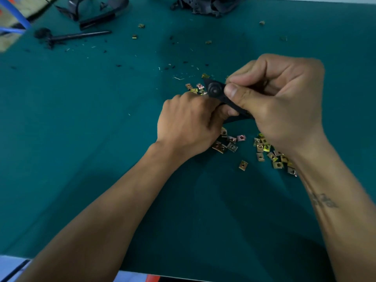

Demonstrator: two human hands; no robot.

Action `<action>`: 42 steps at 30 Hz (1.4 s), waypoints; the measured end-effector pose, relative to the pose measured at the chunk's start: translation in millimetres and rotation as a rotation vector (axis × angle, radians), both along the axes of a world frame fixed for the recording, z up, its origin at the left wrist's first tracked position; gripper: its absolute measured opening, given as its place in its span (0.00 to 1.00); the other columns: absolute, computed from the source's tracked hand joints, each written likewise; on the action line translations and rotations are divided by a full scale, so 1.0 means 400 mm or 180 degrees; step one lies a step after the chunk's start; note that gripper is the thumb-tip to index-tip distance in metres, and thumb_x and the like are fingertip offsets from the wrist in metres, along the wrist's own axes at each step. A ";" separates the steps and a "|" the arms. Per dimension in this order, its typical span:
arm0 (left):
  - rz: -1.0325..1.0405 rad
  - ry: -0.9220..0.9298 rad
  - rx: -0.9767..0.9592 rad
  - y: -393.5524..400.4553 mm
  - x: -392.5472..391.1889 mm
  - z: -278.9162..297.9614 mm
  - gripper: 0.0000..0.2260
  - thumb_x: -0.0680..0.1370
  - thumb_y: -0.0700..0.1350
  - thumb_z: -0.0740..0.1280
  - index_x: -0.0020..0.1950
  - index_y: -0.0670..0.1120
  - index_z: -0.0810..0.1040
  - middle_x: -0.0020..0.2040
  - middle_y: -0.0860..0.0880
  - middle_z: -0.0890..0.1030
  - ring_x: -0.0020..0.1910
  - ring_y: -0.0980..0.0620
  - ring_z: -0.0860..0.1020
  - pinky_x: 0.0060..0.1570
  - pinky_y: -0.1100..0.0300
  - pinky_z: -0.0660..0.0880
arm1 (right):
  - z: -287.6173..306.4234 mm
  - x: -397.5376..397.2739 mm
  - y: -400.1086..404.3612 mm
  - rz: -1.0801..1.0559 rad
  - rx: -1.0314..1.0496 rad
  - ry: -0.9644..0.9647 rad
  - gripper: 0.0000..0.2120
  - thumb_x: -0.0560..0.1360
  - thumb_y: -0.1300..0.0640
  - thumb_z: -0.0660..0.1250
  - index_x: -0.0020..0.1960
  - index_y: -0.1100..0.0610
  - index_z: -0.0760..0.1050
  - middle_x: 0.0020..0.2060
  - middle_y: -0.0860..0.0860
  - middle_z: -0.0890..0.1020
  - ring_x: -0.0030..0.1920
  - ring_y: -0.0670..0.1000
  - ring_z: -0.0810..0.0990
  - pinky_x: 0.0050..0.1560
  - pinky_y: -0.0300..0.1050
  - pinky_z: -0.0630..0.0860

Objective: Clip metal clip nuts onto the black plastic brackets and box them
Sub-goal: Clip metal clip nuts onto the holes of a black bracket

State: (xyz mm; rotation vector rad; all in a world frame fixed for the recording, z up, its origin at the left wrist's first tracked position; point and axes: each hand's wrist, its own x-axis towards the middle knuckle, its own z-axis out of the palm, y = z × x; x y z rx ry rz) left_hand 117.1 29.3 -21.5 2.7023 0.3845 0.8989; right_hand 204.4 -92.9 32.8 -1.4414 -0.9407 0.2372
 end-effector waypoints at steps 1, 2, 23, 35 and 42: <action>0.0000 -0.0091 -0.0052 -0.001 -0.003 0.003 0.28 0.79 0.63 0.54 0.39 0.43 0.80 0.30 0.42 0.75 0.29 0.34 0.72 0.33 0.53 0.60 | 0.000 -0.009 0.002 -0.0015 0.0106 0.0020 0.08 0.73 0.74 0.72 0.43 0.63 0.80 0.36 0.63 0.82 0.33 0.54 0.80 0.32 0.48 0.79; 0.0008 -0.0209 -0.0102 -0.002 -0.006 0.005 0.27 0.79 0.62 0.55 0.36 0.42 0.79 0.28 0.43 0.73 0.27 0.36 0.70 0.32 0.54 0.59 | 0.001 -0.017 0.002 -0.0014 0.0198 0.0032 0.09 0.73 0.74 0.72 0.43 0.62 0.80 0.37 0.63 0.83 0.33 0.56 0.80 0.33 0.49 0.80; 0.0514 0.0072 -0.0260 -0.003 -0.007 0.015 0.08 0.75 0.44 0.68 0.40 0.40 0.78 0.31 0.39 0.77 0.28 0.35 0.73 0.30 0.52 0.67 | -0.017 -0.062 0.058 -0.1228 0.0361 -0.1414 0.11 0.69 0.63 0.69 0.32 0.67 0.72 0.26 0.56 0.76 0.28 0.57 0.74 0.29 0.52 0.69; 0.0281 -0.0179 -0.0201 -0.006 -0.008 0.022 0.16 0.77 0.54 0.54 0.32 0.53 0.55 0.29 0.39 0.75 0.26 0.38 0.62 0.29 0.59 0.47 | -0.053 -0.030 0.049 -0.0985 0.0426 -0.1301 0.04 0.70 0.63 0.65 0.37 0.63 0.73 0.31 0.55 0.77 0.31 0.56 0.75 0.32 0.50 0.71; 0.0161 0.0304 0.0218 -0.003 0.007 -0.006 0.28 0.80 0.68 0.47 0.48 0.51 0.79 0.37 0.43 0.81 0.37 0.35 0.78 0.33 0.53 0.61 | -0.031 0.063 -0.044 -0.0167 -0.0771 -0.0434 0.02 0.74 0.56 0.72 0.46 0.53 0.83 0.38 0.50 0.86 0.37 0.48 0.83 0.40 0.44 0.78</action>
